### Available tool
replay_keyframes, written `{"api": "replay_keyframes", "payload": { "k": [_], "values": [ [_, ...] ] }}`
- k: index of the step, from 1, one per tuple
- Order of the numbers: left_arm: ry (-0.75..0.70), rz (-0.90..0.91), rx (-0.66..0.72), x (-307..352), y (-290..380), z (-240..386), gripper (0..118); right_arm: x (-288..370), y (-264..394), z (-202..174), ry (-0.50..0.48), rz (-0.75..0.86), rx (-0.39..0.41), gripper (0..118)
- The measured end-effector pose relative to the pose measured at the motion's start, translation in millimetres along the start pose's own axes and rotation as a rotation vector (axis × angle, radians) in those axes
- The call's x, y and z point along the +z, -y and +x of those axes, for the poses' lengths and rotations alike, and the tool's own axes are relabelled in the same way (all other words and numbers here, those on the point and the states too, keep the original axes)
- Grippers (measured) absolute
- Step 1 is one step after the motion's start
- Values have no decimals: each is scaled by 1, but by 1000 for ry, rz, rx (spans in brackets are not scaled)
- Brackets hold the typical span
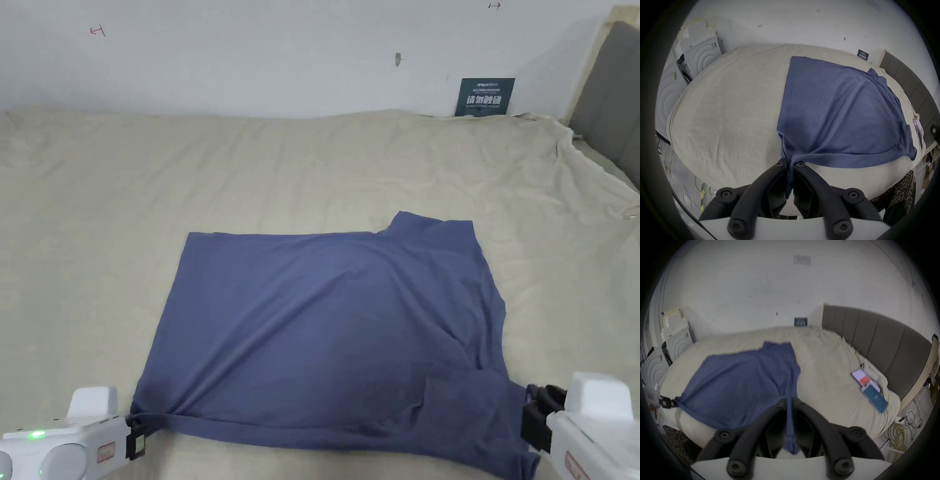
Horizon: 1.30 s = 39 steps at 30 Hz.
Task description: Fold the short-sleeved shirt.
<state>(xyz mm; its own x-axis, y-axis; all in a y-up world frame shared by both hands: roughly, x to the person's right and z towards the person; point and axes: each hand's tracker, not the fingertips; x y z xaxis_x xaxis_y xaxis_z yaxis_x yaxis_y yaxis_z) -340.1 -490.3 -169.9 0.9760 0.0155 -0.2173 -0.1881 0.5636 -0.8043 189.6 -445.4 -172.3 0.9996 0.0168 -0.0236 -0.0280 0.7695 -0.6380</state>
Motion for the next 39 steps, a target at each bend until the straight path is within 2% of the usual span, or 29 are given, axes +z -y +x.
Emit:
{"api": "replay_keyframes", "payload": {
  "k": [2,3,10,12,13,16,17,18,23,30,35,39],
  "values": [
    [3,3,-2,1,-1,0,4,-13,14,2,-12,-72,-3,79],
    [3,4,-5,1,-1,1,4,-19,19,3,-23,-107,-10,87],
    [4,6,-13,2,-2,1,4,-44,48,-3,-44,-226,-20,88],
    [6,6,-12,1,-2,1,4,-49,52,-5,-56,-242,-22,82],
    [6,6,-11,1,-2,1,4,-49,53,-7,-60,-250,-25,75],
    [6,6,-8,2,-3,1,4,-51,57,-11,-88,-259,-27,33],
    [7,7,-6,2,-3,1,4,-48,56,-14,-89,-259,-22,15],
    [7,8,-6,2,-3,0,4,-46,55,-15,-93,-253,-13,7],
    [15,24,6,6,-8,-4,4,-39,40,-7,-107,-204,10,7],
    [28,89,14,12,-47,-4,4,-34,-28,-5,-132,-97,41,7],
    [13,122,-24,0,-85,3,4,-63,-73,-7,-126,-58,80,7],
    [-2,119,-64,-21,-114,9,4,-104,-97,-6,-135,-84,78,7]
  ]
}}
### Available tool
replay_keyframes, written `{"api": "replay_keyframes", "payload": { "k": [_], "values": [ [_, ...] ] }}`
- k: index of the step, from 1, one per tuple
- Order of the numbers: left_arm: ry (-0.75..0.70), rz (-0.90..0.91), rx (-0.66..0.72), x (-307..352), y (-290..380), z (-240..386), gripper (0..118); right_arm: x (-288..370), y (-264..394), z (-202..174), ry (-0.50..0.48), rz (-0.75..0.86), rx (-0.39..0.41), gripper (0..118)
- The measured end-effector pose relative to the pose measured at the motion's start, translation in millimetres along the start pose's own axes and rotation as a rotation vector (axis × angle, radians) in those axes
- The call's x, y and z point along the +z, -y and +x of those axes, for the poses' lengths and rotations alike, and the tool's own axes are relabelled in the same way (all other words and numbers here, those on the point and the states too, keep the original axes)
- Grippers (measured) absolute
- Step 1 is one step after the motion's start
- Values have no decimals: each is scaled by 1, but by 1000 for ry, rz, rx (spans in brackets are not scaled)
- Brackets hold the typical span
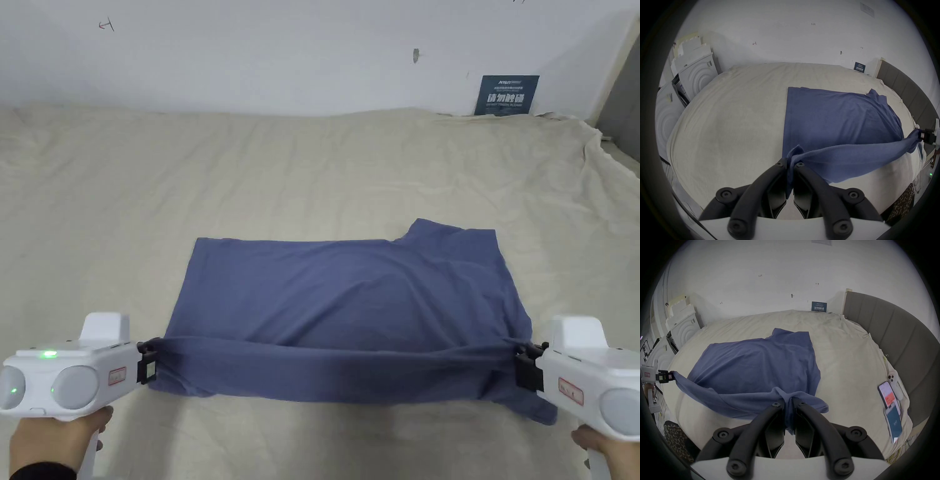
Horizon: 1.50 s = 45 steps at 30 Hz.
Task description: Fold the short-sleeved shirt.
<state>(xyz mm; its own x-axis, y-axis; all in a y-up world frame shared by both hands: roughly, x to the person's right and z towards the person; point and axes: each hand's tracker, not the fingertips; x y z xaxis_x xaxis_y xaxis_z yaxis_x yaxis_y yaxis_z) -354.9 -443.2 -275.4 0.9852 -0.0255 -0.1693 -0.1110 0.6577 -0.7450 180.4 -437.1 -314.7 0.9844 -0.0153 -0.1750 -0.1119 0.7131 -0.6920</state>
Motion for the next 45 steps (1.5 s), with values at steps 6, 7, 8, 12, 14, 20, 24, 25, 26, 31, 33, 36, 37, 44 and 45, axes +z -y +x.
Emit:
{"api": "replay_keyframes", "payload": {
  "k": [6,7,8,12,14,20,24,25,26,31,33,36,37,44,45],
  "values": [
    [-18,-75,-61,-59,-30,7,4,-67,-23,7,-7,-114,-28,7],
    [-25,-90,-75,-70,-33,9,4,-77,-25,8,-5,-122,-28,7],
    [-28,-105,-87,-79,-34,10,4,-87,-27,9,-1,-144,-28,7],
    [-42,-153,-117,-115,-37,17,4,-119,-30,8,6,-228,-53,7],
    [-46,-178,-124,-128,-36,19,4,-131,-27,12,11,-250,-73,7],
    [-49,-197,-117,-127,-39,18,5,-132,-22,9,23,-251,-117,8],
    [-32,-212,-85,-112,-47,18,63,-109,-27,2,39,-198,-91,62],
    [-40,-205,-65,-106,-49,17,81,-100,-29,0,43,-171,-88,79],
    [-40,-194,-46,-98,-52,16,101,-89,-32,-1,38,-138,-87,91],
    [17,-26,18,-41,-60,15,109,-21,-45,-10,14,46,-90,91],
    [20,25,22,-18,-58,17,109,8,-45,-15,-1,115,-77,91],
    [26,100,7,14,-51,22,109,48,-40,-20,1,209,-65,91],
    [23,118,3,24,-47,24,109,62,-36,-23,6,239,-64,91],
    [16,309,41,80,-7,39,51,120,-5,-39,56,352,-47,39],
    [11,315,39,85,-1,41,31,125,-1,-40,64,358,-41,25]
  ]
}}
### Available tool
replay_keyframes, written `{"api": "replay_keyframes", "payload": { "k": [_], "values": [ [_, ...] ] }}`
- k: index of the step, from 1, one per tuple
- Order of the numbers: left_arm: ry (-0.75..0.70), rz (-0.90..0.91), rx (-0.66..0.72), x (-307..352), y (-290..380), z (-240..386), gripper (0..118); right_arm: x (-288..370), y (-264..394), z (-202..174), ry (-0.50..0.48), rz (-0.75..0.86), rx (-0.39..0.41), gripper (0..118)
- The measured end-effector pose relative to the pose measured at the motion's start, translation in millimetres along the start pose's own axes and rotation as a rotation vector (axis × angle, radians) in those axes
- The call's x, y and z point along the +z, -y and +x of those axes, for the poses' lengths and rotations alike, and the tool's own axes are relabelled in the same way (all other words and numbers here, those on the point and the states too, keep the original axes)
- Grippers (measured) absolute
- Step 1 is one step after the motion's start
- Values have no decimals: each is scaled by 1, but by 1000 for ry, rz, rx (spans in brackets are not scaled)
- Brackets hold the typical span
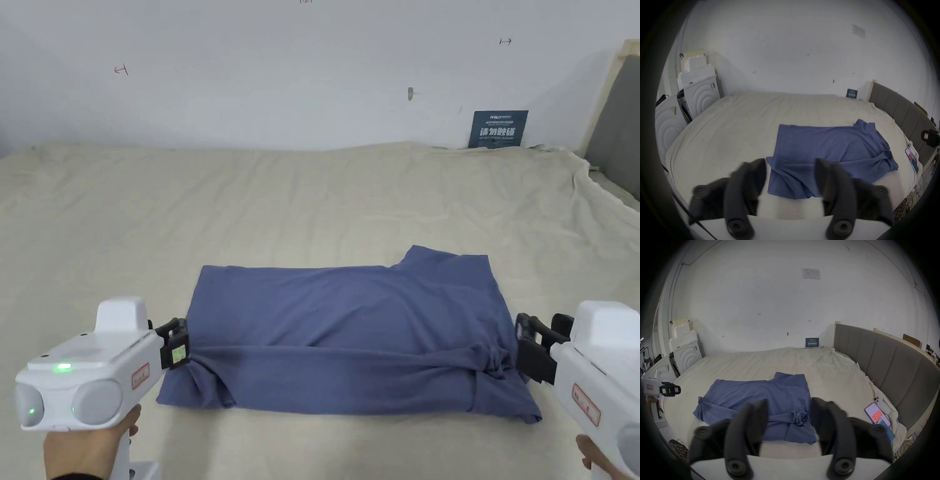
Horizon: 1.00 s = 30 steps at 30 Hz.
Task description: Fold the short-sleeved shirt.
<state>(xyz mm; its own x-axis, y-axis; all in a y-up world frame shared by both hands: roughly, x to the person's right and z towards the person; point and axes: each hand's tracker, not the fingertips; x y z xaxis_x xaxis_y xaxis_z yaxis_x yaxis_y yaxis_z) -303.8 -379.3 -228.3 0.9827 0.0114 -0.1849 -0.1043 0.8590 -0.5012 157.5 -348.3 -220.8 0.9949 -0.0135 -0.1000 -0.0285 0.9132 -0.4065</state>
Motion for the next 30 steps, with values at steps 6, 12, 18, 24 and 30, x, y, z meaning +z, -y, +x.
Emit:
{"api": "replay_keyframes", "payload": {
  "k": [6,12,18,24,30],
  "values": [
    [12,22,-32,24,22,8,0,8,18,10,20,35,50,0],
    [10,10,-12,23,22,6,0,3,22,16,23,34,43,0],
    [22,-85,-11,-3,12,-5,0,-2,21,8,17,25,37,0],
    [43,-252,49,-60,7,-26,0,-14,22,6,17,1,35,0],
    [8,-429,81,-117,19,-42,57,-26,25,6,24,-32,26,0]
  ]
}}
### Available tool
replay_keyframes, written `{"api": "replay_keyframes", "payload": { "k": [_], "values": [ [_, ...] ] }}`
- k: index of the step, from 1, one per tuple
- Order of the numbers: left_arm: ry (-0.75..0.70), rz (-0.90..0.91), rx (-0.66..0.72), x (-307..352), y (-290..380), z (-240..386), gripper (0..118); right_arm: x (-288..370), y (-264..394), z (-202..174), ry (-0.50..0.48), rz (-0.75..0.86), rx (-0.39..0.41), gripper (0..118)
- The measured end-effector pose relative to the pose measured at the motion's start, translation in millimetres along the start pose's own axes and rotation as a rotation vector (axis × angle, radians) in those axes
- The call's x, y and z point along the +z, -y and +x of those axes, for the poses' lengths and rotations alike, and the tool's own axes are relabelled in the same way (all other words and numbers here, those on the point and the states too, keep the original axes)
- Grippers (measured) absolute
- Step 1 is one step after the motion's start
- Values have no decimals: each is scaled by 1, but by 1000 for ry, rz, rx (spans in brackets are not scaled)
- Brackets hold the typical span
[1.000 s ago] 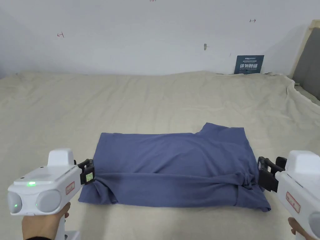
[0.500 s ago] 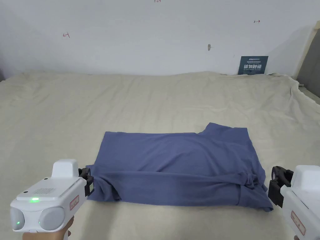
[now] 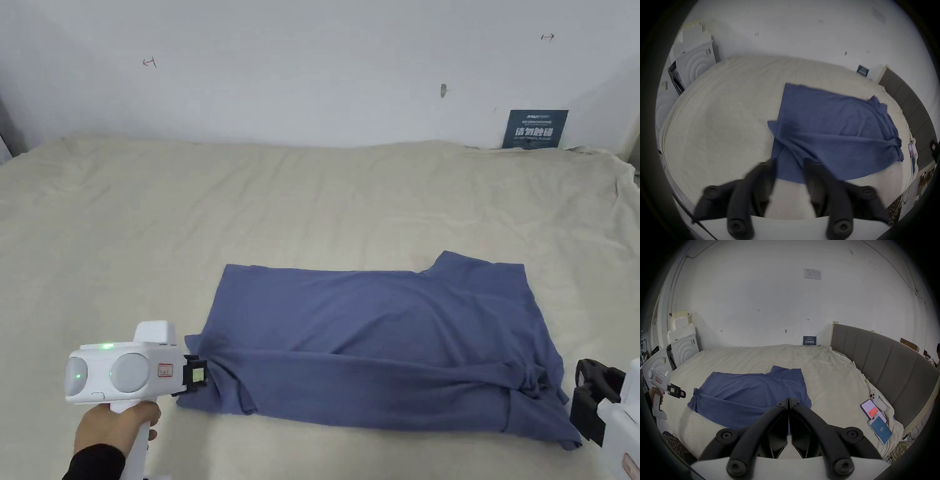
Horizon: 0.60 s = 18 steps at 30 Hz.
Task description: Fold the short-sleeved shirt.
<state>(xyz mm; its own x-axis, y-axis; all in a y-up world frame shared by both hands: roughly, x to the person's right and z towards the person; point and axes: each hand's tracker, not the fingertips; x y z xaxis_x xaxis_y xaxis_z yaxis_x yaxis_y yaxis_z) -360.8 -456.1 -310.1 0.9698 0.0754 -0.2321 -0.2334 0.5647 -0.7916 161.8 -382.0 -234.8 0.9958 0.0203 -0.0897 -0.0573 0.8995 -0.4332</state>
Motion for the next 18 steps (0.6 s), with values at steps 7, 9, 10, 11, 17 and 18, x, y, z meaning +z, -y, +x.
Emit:
{"api": "replay_keyframes", "payload": {
  "k": [7,9,10,11,17,18],
  "values": [
    [-59,-80,-37,-41,13,-1,78,-16,4,1,13,-42,6,0],
    [-65,-95,-33,-50,15,-1,77,-20,6,2,16,-52,7,0],
    [-65,-107,-31,-55,16,0,74,-22,7,2,16,-57,5,0],
    [-71,-121,-32,-60,18,1,67,-22,7,2,17,-62,3,0],
    [-48,-113,-96,-52,19,14,18,-33,12,7,19,-108,-13,0],
    [-2,-112,-82,-52,18,15,7,-36,13,9,20,-121,-19,0]
  ]
}}
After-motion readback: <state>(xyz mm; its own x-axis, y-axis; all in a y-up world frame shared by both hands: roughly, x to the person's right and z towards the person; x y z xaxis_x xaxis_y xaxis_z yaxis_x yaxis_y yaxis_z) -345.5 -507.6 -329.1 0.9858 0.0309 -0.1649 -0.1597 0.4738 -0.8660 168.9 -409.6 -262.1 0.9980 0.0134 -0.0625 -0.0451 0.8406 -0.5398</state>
